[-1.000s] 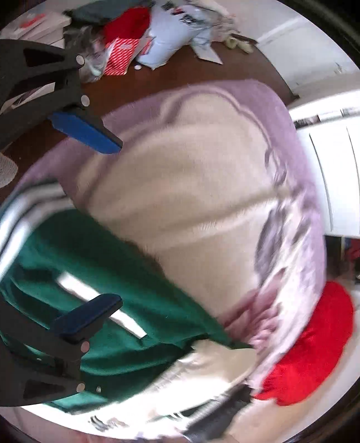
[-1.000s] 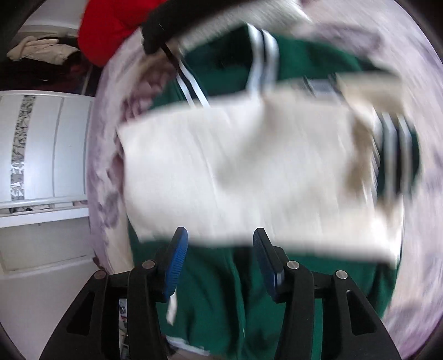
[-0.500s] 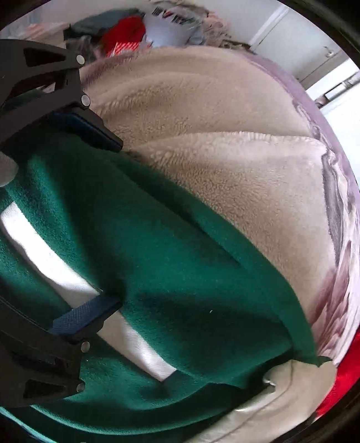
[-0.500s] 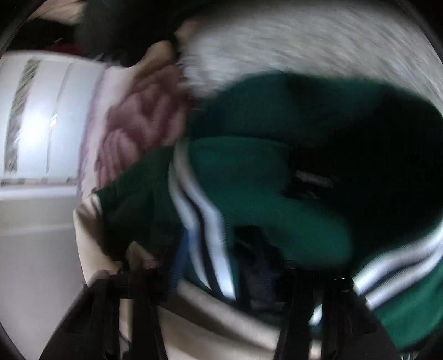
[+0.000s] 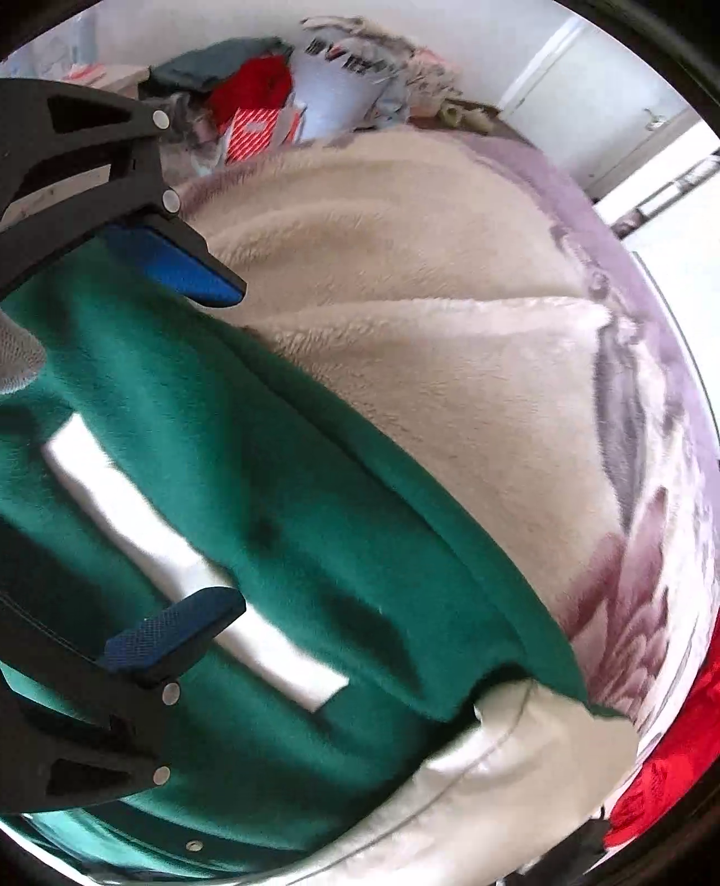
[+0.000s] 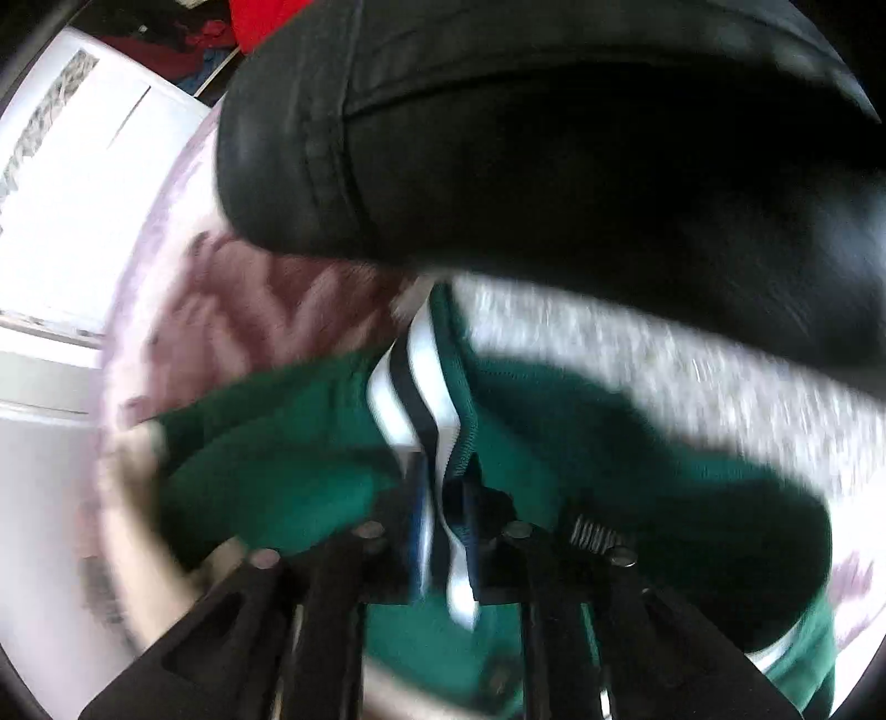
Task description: Fold large clothes
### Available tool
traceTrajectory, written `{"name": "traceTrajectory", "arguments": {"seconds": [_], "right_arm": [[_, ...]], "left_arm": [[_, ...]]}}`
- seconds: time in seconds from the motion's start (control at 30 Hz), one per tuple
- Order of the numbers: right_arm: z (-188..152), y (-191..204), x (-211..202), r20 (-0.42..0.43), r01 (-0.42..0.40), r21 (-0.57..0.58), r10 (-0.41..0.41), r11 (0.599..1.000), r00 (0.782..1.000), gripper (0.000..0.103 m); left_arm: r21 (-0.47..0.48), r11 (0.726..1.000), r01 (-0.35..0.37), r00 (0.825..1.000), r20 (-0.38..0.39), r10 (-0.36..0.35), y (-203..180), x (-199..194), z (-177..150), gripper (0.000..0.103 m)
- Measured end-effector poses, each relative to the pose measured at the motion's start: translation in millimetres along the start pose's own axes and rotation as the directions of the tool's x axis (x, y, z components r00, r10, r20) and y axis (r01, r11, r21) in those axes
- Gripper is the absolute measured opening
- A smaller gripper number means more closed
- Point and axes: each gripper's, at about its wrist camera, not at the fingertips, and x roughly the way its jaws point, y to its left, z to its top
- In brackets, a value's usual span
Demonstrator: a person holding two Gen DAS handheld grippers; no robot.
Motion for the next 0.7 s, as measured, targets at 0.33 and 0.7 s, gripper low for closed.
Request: {"name": "traceTrajectory", "arguments": {"seconds": [0.33, 0.7], "right_arm": [[-48.2, -88.6, -98.9, -0.091, 0.197, 0.122, -0.187, 0.973, 0.978, 0.051], [-66.2, -107.6, -27.2, -0.013, 0.489, 0.145, -0.492, 0.86, 0.87, 0.013]], "left_arm": [[0.098, 0.989, -0.11, 0.988, 0.119, 0.098, -48.5, -58.6, -25.0, 0.103], [0.199, 0.978, -0.065, 0.991, 0.126, 0.041, -125.9, -49.2, -33.6, 0.103]]}}
